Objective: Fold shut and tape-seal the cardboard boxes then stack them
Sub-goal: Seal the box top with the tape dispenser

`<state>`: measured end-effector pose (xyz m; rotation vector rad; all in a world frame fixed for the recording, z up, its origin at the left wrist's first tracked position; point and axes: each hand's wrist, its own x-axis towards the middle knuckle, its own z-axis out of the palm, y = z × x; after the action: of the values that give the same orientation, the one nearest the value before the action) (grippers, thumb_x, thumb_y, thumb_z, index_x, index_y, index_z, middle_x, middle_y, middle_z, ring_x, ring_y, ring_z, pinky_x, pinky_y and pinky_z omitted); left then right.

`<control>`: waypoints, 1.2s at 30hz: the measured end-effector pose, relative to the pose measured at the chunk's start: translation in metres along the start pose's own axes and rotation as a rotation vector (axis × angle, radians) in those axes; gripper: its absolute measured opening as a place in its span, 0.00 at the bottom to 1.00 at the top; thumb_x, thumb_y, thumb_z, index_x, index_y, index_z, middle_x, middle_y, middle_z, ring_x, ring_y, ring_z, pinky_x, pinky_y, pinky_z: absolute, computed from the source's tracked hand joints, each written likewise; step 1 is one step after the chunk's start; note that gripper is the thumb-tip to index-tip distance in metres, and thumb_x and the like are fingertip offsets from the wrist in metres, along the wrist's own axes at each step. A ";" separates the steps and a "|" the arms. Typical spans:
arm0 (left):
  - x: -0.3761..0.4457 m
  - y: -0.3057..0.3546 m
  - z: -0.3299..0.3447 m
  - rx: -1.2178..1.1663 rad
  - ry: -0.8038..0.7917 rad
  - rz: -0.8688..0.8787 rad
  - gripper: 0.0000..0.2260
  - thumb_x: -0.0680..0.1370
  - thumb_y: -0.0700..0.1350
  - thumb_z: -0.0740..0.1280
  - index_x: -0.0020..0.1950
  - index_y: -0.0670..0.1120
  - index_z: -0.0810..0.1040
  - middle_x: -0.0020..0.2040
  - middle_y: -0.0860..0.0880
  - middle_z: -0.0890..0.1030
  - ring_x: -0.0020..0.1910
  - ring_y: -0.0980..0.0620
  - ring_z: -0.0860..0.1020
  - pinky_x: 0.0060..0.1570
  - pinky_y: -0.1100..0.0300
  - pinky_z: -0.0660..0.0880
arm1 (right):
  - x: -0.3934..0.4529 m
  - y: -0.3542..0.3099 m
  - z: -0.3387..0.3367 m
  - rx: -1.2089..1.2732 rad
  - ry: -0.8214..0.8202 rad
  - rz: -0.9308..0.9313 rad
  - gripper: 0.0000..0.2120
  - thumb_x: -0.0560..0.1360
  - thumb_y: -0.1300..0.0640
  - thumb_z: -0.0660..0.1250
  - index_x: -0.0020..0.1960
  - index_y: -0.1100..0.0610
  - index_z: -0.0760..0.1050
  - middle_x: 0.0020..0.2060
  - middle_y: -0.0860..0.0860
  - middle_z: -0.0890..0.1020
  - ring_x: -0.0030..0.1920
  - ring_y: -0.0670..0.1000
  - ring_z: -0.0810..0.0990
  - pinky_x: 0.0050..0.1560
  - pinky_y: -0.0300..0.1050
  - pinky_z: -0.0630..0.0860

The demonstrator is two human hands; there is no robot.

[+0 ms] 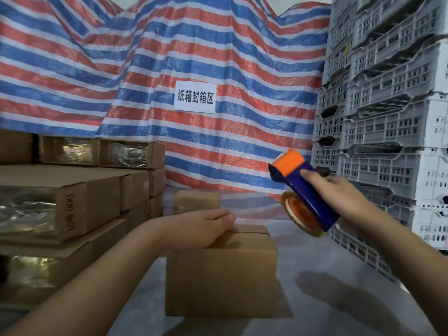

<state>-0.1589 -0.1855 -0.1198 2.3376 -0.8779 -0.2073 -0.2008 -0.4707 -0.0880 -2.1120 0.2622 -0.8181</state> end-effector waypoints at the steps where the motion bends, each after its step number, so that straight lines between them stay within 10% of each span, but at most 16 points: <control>1: -0.002 -0.002 -0.003 -0.095 0.015 0.006 0.14 0.83 0.61 0.53 0.65 0.63 0.72 0.59 0.59 0.78 0.58 0.58 0.76 0.63 0.56 0.69 | 0.002 -0.014 0.003 0.055 -0.077 -0.004 0.28 0.70 0.30 0.67 0.41 0.57 0.82 0.29 0.52 0.85 0.26 0.48 0.83 0.30 0.40 0.72; 6: 0.000 -0.009 -0.011 -0.539 -0.002 -0.013 0.20 0.84 0.57 0.55 0.72 0.50 0.70 0.68 0.51 0.77 0.65 0.56 0.75 0.73 0.51 0.64 | 0.012 -0.060 0.026 0.247 -0.382 -0.027 0.34 0.61 0.29 0.67 0.52 0.55 0.81 0.40 0.54 0.87 0.36 0.51 0.84 0.41 0.45 0.78; 12: 0.010 -0.016 -0.014 -0.935 0.164 -0.025 0.28 0.83 0.61 0.51 0.66 0.38 0.73 0.63 0.38 0.79 0.62 0.44 0.78 0.59 0.55 0.75 | 0.019 -0.073 0.053 0.279 -0.566 -0.044 0.42 0.51 0.21 0.72 0.46 0.55 0.85 0.41 0.56 0.87 0.35 0.50 0.84 0.33 0.42 0.80; 15: 0.012 -0.019 -0.018 -1.096 0.205 -0.026 0.30 0.83 0.63 0.48 0.61 0.40 0.76 0.64 0.36 0.77 0.64 0.41 0.77 0.69 0.49 0.68 | 0.018 -0.073 0.063 0.234 -0.621 -0.078 0.39 0.58 0.25 0.71 0.51 0.58 0.83 0.42 0.58 0.87 0.35 0.50 0.85 0.33 0.40 0.80; 18: 0.013 -0.021 -0.020 -1.123 0.215 -0.056 0.31 0.81 0.64 0.53 0.63 0.38 0.75 0.64 0.38 0.79 0.63 0.42 0.78 0.70 0.49 0.68 | 0.021 -0.075 0.068 0.209 -0.652 -0.061 0.39 0.59 0.27 0.70 0.53 0.59 0.82 0.41 0.57 0.86 0.33 0.50 0.83 0.31 0.40 0.78; 22: 0.013 -0.018 -0.024 -1.153 0.263 -0.079 0.29 0.80 0.63 0.60 0.69 0.41 0.74 0.59 0.41 0.82 0.56 0.45 0.82 0.44 0.60 0.76 | 0.023 -0.082 0.073 0.084 -0.682 -0.102 0.39 0.59 0.25 0.68 0.54 0.57 0.82 0.44 0.56 0.87 0.38 0.51 0.85 0.43 0.46 0.80; 27: 0.015 -0.018 -0.027 -1.208 0.320 -0.078 0.23 0.79 0.58 0.65 0.65 0.42 0.77 0.55 0.44 0.84 0.58 0.45 0.81 0.65 0.42 0.62 | 0.021 -0.088 0.075 0.034 -0.669 -0.108 0.40 0.58 0.25 0.67 0.54 0.56 0.82 0.43 0.55 0.87 0.38 0.50 0.85 0.44 0.45 0.79; 36: 0.013 -0.016 -0.022 -1.208 0.390 -0.046 0.10 0.80 0.44 0.66 0.60 0.45 0.76 0.54 0.46 0.85 0.61 0.47 0.78 0.64 0.38 0.63 | 0.022 -0.092 0.076 0.059 -0.705 -0.104 0.35 0.62 0.28 0.68 0.55 0.56 0.79 0.40 0.52 0.87 0.33 0.47 0.85 0.32 0.36 0.77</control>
<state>-0.1331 -0.1734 -0.1112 1.1930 -0.3151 -0.2063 -0.1448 -0.3746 -0.0402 -2.2261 -0.2451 -0.0974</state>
